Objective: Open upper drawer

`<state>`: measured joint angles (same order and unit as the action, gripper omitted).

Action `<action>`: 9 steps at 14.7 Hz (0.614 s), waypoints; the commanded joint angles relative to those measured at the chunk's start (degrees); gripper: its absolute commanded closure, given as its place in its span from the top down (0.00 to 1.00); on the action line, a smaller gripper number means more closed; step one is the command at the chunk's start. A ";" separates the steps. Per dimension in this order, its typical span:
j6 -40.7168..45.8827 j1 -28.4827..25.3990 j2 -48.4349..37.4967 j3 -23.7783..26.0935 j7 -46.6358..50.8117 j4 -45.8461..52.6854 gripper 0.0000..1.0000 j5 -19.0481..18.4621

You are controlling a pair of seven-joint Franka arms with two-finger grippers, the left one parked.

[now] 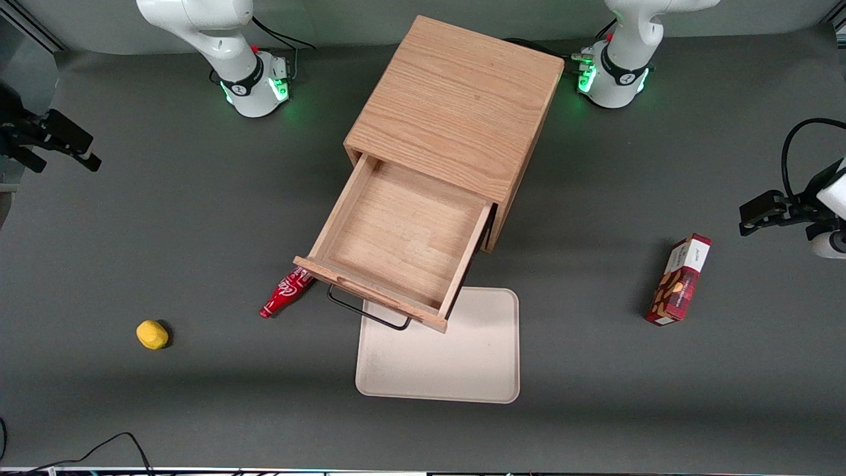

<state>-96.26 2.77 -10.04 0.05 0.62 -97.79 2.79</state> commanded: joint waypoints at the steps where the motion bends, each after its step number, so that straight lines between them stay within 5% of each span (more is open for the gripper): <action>1: 2.83 -0.66 6.16 -0.14 1.40 7.61 1.00 -3.92; 9: 3.09 -0.84 8.37 -0.14 1.84 8.84 1.00 -4.73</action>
<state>-95.18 2.66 -3.18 0.06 0.71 -91.38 -1.29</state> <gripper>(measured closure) 0.000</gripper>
